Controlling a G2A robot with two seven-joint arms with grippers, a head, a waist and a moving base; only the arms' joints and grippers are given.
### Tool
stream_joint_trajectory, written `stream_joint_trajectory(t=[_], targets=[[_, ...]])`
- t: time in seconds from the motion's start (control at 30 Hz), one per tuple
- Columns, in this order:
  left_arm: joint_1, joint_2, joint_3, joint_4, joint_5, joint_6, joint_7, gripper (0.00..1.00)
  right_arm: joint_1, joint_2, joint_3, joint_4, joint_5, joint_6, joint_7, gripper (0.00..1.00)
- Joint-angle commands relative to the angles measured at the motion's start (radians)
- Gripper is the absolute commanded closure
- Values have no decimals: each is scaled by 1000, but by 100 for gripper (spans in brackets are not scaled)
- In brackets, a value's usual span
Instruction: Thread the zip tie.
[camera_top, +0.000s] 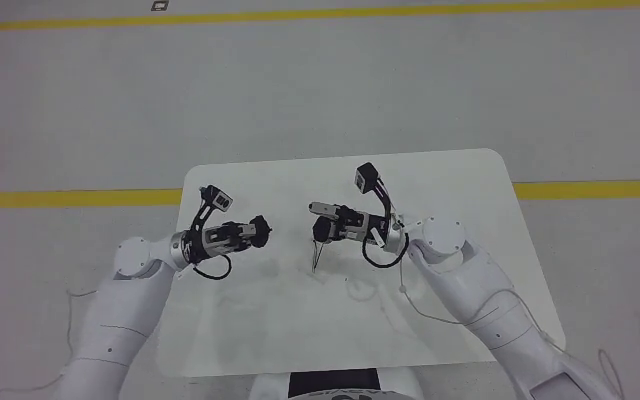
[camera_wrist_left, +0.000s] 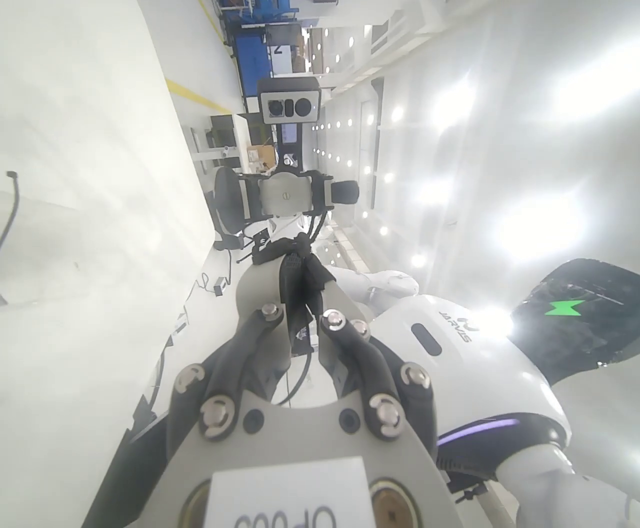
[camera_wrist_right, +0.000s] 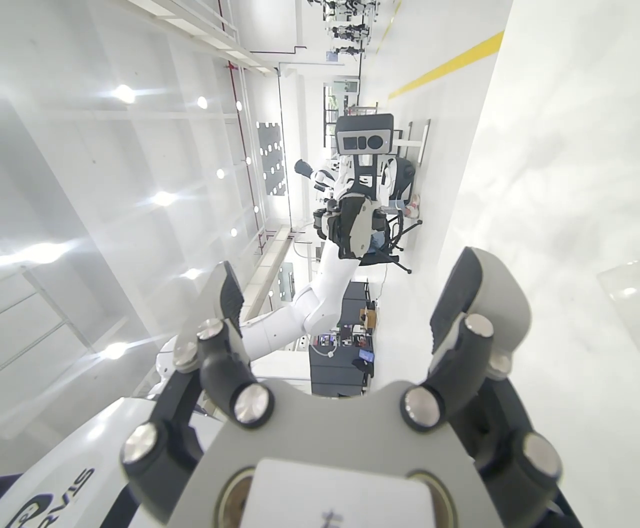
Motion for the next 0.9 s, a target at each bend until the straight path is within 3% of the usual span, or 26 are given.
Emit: stream_joint_trajectory(t=[0.0,0.13,0.27,0.6,0.67,0.87], targets=[[7,-7,-32,-9,37,0,-8,100,0,0,0,0,0,0,0,0],[26,-23,-75,-51,133,0,-8,100,0,0,0,0,0,0,0,0],[41,-32,-71,-109,193,0,-8,100,0,0,0,0,0,0,0,0],[41,-32,-70,-110,197,0,-1,100,0,0,0,0,0,0,0,0],[39,-32,-62,-120,210,0,20,100,0,0,0,0,0,0,0,0],[33,-25,-84,-165,149,0,-8,100,0,0,0,0,0,0,0,0]])
